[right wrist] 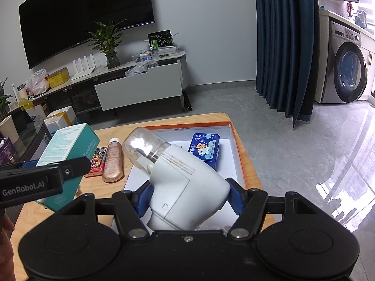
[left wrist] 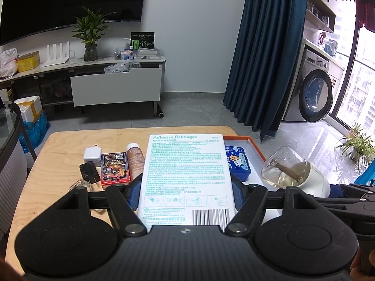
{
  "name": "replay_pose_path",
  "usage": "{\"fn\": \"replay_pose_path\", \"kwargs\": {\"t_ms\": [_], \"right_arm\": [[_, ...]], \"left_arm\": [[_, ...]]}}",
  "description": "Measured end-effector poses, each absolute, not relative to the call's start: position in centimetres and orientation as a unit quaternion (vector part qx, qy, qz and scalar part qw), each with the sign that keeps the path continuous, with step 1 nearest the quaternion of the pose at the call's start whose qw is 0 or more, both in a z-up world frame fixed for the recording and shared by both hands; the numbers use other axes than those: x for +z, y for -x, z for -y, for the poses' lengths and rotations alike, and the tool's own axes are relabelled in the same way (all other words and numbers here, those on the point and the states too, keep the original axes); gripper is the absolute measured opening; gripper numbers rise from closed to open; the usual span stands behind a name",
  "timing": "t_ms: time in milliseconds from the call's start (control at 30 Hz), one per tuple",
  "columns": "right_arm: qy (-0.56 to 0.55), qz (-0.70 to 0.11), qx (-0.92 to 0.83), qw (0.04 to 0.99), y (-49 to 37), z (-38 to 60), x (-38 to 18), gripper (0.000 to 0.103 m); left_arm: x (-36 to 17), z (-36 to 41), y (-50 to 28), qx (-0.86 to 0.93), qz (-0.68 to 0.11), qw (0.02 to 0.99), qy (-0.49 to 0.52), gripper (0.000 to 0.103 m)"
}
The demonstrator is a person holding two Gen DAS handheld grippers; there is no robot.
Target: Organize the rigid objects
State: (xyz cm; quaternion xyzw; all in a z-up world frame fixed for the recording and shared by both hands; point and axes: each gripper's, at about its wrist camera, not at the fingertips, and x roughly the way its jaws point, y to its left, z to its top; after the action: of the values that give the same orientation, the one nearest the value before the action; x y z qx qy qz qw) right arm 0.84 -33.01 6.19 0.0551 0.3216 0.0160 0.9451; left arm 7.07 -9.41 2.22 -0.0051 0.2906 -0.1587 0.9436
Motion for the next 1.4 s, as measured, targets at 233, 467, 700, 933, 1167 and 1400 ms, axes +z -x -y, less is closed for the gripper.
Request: {"fn": "replay_pose_path", "kwargs": {"t_ms": [233, 467, 700, 933, 1167, 1400], "right_arm": [[-0.055, -0.326, 0.015, 0.944, -1.1, 32.8, 6.2, 0.079], [-0.053, -0.329, 0.016, 0.943, -1.4, 32.7, 5.8, 0.079], [-0.053, -0.335, 0.018, 0.941, -1.9, 32.5, 5.5, 0.079], [-0.051, -0.337, 0.02, 0.94, -2.1, 32.4, 5.3, 0.079], [-0.05, -0.34, 0.021, 0.939, -2.1, 32.2, 5.1, 0.079], [-0.05, -0.338, 0.021, 0.939, -2.2, 32.1, 5.1, 0.079]], "left_arm": [[1.9, 9.5, -7.1, -0.159, -0.295, 0.942, 0.003, 0.072], [1.5, 9.6, -7.1, -0.158, -0.3, 0.941, 0.002, 0.072], [1.3, 9.7, -7.3, -0.156, -0.305, 0.94, 0.001, 0.072], [1.0, 9.7, -7.3, -0.155, -0.309, 0.938, 0.001, 0.072], [1.0, 9.7, -7.3, -0.155, -0.31, 0.938, 0.002, 0.072], [1.0, 9.7, -7.3, -0.153, -0.309, 0.939, 0.002, 0.072]]}}
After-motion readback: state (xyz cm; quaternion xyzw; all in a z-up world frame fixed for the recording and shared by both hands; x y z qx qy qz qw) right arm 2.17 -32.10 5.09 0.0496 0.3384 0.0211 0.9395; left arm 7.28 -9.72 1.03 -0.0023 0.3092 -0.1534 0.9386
